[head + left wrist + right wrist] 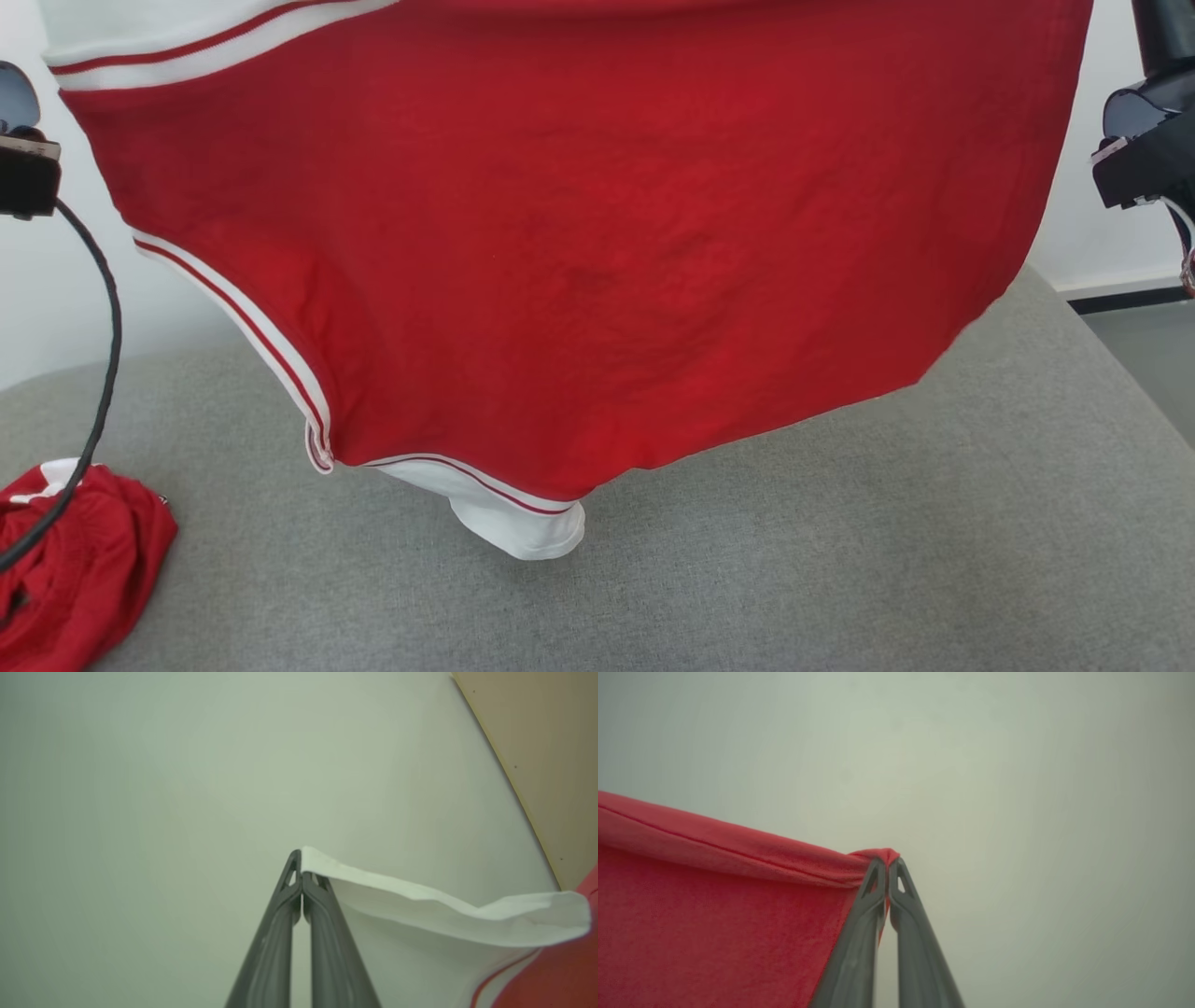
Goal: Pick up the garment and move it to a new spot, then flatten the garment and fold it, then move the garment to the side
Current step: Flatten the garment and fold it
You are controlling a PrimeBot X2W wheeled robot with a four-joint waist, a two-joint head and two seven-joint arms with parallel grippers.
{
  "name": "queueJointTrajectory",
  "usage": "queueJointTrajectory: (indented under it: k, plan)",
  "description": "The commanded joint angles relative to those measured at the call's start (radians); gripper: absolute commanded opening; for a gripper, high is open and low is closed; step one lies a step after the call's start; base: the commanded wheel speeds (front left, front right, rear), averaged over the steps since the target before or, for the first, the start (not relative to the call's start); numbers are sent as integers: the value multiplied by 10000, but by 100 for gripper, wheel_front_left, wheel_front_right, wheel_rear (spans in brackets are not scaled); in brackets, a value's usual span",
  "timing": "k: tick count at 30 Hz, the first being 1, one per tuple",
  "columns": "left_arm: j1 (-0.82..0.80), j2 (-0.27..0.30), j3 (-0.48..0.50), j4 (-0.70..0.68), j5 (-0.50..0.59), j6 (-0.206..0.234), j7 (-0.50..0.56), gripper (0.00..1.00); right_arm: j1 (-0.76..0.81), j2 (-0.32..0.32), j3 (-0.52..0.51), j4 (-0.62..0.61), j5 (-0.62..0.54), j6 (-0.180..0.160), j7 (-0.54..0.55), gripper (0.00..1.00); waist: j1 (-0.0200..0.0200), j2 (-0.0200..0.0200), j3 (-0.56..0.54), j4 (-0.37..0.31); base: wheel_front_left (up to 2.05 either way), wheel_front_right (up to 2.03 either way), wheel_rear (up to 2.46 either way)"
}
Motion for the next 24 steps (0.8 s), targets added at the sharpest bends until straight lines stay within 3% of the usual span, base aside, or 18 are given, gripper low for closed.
queueJointTrajectory:
  k: [1,8,13,20,24]
  plan:
    - [-178,-2,-88,151,-227,14,52,0,-88,-52,131,28,162,-10,106,0,0,0,172,3,0,0,0]
    - [-1303,-140,-1008,1711,-444,1,22,0,-836,357,874,1089,1041,-8,603,0,0,0,1133,89,0,0,0]
    - [-3047,-240,-2088,3008,-333,-1,-152,0,-2299,690,1343,2342,1808,-8,970,0,0,0,2740,301,0,0,0]
    - [-5720,-627,-3090,5514,627,38,-1502,0,-4609,1173,1784,4098,1949,-8,939,0,0,0,4888,585,0,0,0]
    - [-7234,-714,-3206,7203,1450,521,-2449,0,-6032,1972,1866,5515,1673,-8,140,0,0,0,5742,268,0,0,0]
